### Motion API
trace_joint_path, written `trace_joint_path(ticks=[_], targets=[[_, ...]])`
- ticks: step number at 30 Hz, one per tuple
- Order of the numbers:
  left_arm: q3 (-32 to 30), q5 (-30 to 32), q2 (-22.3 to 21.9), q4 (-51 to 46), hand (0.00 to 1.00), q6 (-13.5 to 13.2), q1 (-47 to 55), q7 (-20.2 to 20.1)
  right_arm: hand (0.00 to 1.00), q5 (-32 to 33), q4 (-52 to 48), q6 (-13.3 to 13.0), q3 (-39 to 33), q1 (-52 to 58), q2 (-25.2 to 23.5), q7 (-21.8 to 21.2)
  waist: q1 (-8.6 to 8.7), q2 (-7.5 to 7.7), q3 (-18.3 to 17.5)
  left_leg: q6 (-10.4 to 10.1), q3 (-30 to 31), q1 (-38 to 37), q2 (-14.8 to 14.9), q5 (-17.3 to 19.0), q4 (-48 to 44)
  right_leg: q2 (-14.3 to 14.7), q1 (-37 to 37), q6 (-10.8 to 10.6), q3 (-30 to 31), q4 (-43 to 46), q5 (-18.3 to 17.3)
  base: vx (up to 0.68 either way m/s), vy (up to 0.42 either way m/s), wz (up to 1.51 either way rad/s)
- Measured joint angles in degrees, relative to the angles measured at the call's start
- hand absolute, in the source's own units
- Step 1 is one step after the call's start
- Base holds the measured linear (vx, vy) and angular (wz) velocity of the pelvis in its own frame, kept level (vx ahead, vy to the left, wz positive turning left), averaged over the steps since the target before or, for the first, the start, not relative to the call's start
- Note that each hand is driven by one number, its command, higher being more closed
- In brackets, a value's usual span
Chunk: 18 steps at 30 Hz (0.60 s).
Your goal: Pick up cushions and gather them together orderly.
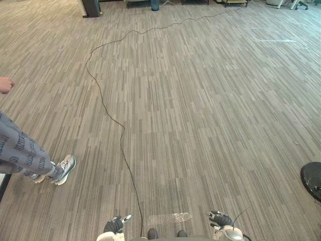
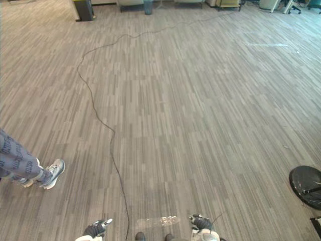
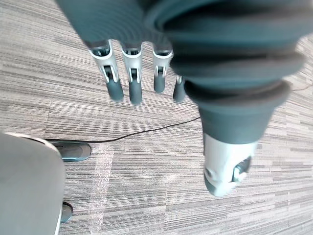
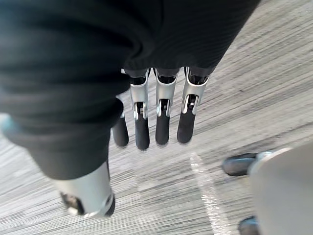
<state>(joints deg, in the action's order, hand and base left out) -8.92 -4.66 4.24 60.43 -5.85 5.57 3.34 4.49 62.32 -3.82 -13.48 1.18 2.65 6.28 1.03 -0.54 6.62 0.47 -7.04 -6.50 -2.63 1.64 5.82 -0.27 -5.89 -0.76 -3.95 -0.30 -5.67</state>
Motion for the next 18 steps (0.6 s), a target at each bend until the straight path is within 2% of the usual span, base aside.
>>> trace_joint_path(ticks=[4, 14, 18], targets=[[-0.1, 0.0, -0.1, 1.2, 0.00, 0.1, -0.5, -0.1, 0.00, 0.0, 1.1, 0.4, -2.2, -0.1, -0.3, -0.1, 0.05, -0.10, -0.1, 0.1, 1.5, 0.4, -0.2, -0.5, 0.1, -0.2, -0.2, -0.3, -1.7, 0.0, -0.2, 0.00, -0.021, 0.17], [0.4, 0.1, -0.5, 1.6, 0.00, 0.0, -0.6, -0.1, 0.00, 0.2, 2.1, 0.4, -2.3, -0.4, -0.4, -0.5, 0.01, -0.35, -0.2, 0.2, 2.3, 0.4, -0.6, -1.3, 0.4, -0.7, -0.5, -0.7, -3.0, 0.1, -0.4, -0.03, -0.009, 0.07], [1.1, 0.1, -0.5, 1.6, 0.00, 0.0, -0.6, -0.1, 0.00, 0.1, 2.4, 0.4, -2.1, -0.4, -0.4, -0.5, -0.06, -0.01, -0.4, 0.3, 2.8, 0.3, -0.8, -1.5, 0.5, -0.8, -0.8, -0.8, -3.7, 0.1, -0.5, -0.02, -0.005, 0.09]])
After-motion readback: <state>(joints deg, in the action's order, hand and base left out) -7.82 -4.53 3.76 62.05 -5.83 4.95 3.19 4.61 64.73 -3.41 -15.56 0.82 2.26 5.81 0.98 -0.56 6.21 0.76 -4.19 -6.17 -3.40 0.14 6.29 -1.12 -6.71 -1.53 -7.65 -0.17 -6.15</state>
